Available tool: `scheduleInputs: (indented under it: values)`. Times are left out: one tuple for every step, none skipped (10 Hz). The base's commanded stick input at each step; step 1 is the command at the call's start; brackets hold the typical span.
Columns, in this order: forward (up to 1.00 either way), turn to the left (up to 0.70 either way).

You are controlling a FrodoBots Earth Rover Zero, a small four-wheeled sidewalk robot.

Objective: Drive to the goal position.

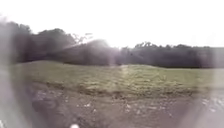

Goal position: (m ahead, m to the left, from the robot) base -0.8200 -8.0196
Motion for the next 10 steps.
scheduleInputs:
  values:
    - [0.70, -0.34]
    - [0.70, -0.34]
    - [0.70, -0.34]
    - [0.70, -0.34]
    - [0.70, -0.34]
    - [0.70, -0.34]
    - [0.70, -0.34]
    - [0.70, -0.34]
    - [0.70, -0.34]
    - [0.70, -0.34]
